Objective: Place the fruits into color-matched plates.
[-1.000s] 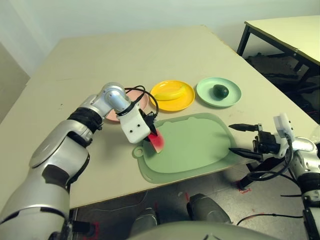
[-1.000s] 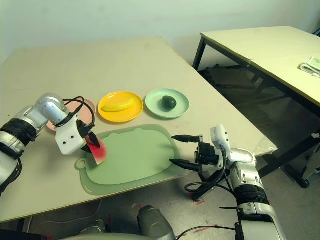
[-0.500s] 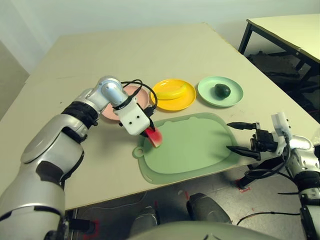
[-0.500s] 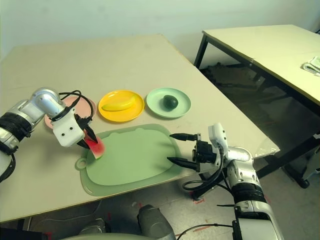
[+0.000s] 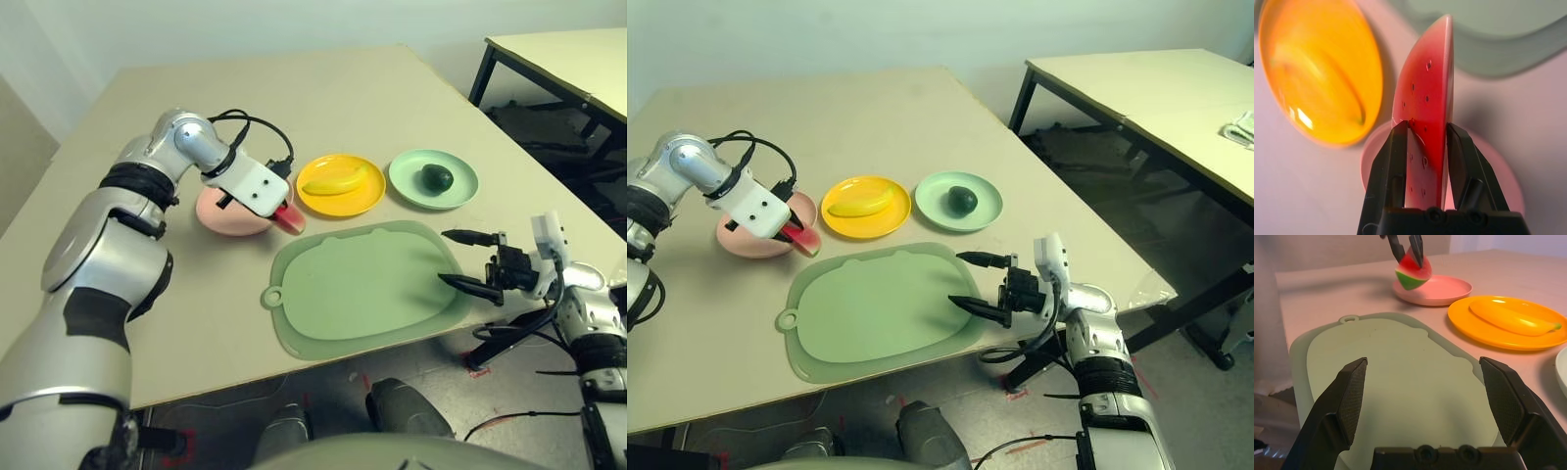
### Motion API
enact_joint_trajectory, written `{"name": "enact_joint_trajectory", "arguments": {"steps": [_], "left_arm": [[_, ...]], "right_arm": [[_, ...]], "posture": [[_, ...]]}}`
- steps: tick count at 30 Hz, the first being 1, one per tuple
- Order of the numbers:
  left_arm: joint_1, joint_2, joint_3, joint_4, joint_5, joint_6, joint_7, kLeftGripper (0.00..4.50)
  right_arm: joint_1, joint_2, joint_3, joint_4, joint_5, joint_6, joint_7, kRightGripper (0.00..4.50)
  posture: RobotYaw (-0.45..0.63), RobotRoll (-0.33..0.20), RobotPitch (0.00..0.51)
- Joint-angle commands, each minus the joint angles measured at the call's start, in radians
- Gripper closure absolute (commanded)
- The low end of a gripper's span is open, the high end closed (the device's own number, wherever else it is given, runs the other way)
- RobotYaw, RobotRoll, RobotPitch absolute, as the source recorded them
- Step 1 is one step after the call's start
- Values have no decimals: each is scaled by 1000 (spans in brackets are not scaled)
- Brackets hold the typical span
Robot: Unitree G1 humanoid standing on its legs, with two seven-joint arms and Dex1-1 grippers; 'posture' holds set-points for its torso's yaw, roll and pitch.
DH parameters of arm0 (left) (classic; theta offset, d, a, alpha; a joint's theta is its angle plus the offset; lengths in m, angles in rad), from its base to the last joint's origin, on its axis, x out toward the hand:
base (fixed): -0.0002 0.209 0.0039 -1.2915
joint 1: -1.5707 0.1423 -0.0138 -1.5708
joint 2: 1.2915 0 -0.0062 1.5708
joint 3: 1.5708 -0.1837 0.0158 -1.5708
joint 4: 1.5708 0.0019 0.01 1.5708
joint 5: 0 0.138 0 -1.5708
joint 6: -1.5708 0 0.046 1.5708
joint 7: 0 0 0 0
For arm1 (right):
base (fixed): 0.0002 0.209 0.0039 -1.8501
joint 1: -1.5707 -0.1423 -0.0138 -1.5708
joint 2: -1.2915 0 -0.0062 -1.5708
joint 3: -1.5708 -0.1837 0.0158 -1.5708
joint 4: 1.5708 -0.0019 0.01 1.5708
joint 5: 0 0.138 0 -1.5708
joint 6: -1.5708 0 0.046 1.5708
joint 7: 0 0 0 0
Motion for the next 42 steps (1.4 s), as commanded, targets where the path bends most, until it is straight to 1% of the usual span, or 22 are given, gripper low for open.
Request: {"name": "enact_joint_trajectory", "arguments": {"steps": [1, 6, 9, 14, 17, 19, 20, 21, 23, 25, 27, 34, 36, 40, 42], "left_arm": [[-15, 28, -8, 55, 135, 53, 153, 3353], [-3, 31, -23, 88, 270, 113, 339, 3353], [2, 23, -28, 102, 327, 141, 407, 3353], [26, 6, -40, 117, 404, 176, 507, 3353], [35, -5, -26, 120, 423, 190, 556, 3353], [37, -6, -21, 123, 432, 194, 568, 2600], [38, -5, -20, 124, 436, 195, 572, 2353], [37, -4, -17, 125, 438, 196, 575, 1968], [36, 0, -12, 126, 442, 199, 579, 1356], [34, 7, -10, 126, 447, 200, 582, 584], [32, 11, -7, 126, 448, 198, 583, 41], [28, 35, 31, 117, 420, 168, 557, 41], [33, 42, 69, 114, 385, 155, 525, 41], [50, 55, 187, 104, 267, 146, 422, 41], [73, 74, 232, 91, 224, 137, 380, 41]], "right_arm": [[39, 5, -12, -53, 8, 19, -27, 0], [74, 5, -13, -102, 12, 39, -51, 0], [80, 1, -11, -114, 12, 47, -56, 0], [80, -3, -9, -123, 8, 56, -63, 0], [82, -6, -10, -133, 9, 65, -68, 0], [85, -7, -11, -135, 9, 67, -70, 0], [86, -7, -11, -135, 8, 67, -70, 0], [87, -8, -10, -133, 6, 66, -70, 0], [87, -8, -9, -130, 4, 64, -70, 0], [82, -6, -7, -124, 2, 63, -71, 0], [76, -5, -5, -115, -1, 61, -70, 0], [40, 1, -26, -69, 5, 51, -85, 0], [31, 0, -40, -56, 11, 49, -99, 0], [25, 1, -78, -46, 21, 51, -135, 0], [35, 0, -100, -47, 30, 57, -153, 0]], "posture": [[-280, 0, 0], [-277, 0, 0], [-281, 0, 0], [-288, 0, 6], [-287, 0, 7], [-286, 0, 7], [-283, 0, 7], [-280, 0, 8], [-277, 0, 8], [-276, 0, 9], [-273, 0, 9], [-247, 0, 7], [-237, 0, 7], [-227, 0, 11], [-223, 0, 12]]}}
